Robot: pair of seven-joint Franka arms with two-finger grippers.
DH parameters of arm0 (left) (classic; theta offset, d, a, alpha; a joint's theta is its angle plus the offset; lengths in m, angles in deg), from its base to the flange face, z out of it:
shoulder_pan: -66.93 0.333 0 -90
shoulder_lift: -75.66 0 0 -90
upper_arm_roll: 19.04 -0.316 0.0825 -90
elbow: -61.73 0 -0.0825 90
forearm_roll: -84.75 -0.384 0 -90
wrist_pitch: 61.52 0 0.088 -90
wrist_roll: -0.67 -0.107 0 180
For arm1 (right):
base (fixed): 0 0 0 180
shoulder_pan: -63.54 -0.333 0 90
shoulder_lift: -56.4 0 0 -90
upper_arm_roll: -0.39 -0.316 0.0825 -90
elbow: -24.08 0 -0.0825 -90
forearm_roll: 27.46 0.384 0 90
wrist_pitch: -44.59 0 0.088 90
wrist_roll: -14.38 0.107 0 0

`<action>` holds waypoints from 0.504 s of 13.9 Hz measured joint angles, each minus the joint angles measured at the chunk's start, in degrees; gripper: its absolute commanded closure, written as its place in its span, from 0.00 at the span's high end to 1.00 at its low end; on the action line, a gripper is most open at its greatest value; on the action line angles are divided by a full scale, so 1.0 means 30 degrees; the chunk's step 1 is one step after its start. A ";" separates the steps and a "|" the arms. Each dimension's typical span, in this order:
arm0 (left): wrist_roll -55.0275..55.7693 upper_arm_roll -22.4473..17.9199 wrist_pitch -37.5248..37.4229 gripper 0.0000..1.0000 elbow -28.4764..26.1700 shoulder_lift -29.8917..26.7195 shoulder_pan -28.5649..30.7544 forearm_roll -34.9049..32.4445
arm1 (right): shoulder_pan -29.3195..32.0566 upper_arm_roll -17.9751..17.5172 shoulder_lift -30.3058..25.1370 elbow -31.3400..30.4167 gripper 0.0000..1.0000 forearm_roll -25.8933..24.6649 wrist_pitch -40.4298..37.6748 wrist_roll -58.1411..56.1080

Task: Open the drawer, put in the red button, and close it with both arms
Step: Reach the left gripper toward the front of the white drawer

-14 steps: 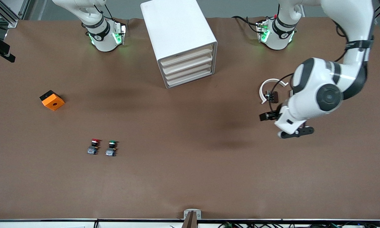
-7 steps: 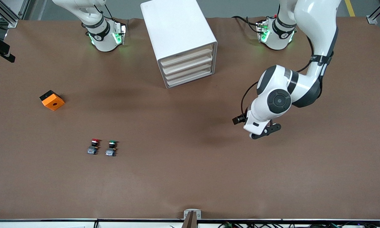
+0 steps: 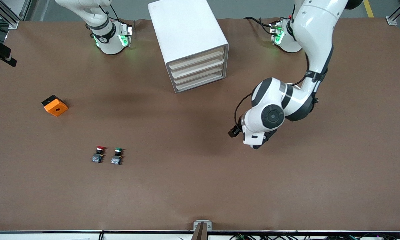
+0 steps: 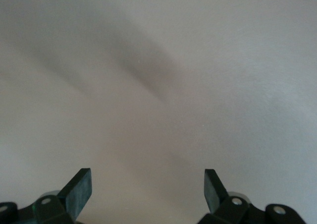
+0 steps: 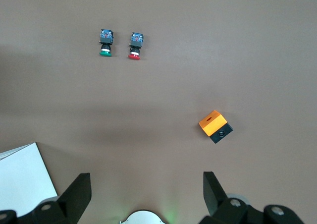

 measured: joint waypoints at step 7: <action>0.5977 0.0126 -0.1667 1.00 0.0869 0.1725 0.0038 0.6253 | 0.0003 0.0013 0.0402 -0.0002 1.00 -0.0004 0.0020 0.0000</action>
